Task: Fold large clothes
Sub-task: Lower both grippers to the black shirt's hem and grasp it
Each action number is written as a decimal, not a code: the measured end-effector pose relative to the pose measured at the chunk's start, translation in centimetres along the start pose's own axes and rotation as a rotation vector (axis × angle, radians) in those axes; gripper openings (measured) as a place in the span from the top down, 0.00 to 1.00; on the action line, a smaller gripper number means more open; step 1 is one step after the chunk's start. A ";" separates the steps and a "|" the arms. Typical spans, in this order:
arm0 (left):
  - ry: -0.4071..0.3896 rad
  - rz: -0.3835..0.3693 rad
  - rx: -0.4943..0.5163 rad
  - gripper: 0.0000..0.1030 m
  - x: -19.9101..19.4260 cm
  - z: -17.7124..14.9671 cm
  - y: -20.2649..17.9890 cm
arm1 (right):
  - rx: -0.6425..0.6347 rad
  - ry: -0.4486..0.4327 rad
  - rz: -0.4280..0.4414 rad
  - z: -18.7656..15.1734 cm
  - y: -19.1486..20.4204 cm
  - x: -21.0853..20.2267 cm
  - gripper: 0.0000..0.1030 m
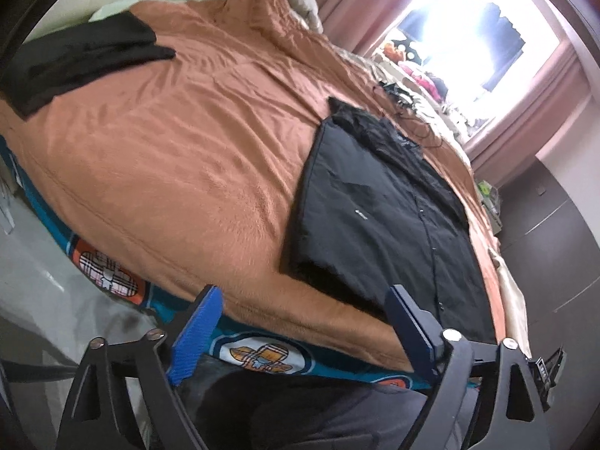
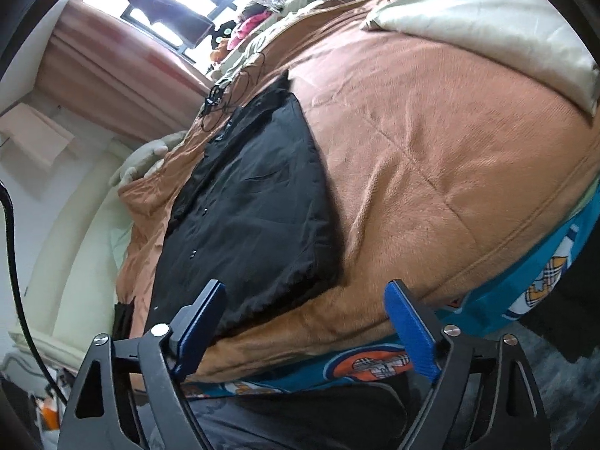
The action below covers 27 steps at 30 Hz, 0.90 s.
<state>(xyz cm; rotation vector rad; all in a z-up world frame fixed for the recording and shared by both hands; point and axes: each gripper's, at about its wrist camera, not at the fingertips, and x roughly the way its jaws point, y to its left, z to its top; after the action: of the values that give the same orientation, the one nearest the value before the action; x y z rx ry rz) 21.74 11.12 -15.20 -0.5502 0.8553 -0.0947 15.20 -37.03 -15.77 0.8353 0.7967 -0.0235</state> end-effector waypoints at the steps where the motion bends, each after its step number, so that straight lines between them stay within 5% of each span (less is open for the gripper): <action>1: 0.008 -0.004 -0.006 0.19 0.5 0.2 0.1 | 0.001 0.003 0.000 0.2 -0.1 0.3 0.18; 8: 0.063 -0.017 -0.014 0.26 4.7 2.0 -0.4 | 0.059 0.008 0.033 1.7 -1.7 2.2 0.26; 14: 0.136 -0.032 -0.048 0.44 8.2 2.8 -0.1 | 0.138 0.023 0.113 2.6 -3.1 3.6 0.30; 21: 0.147 -0.066 -0.106 0.45 8.9 2.9 0.7 | 0.134 0.047 0.161 2.0 -1.8 5.1 0.30; 27: 0.165 -0.136 -0.171 0.45 8.4 1.9 0.9 | 0.144 0.084 0.217 1.2 -1.1 6.5 0.43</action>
<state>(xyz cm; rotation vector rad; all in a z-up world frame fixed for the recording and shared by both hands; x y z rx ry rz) 28.60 10.22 -20.42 -0.7689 0.9917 -0.1951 20.24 -36.78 -20.15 1.0615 0.7863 0.1487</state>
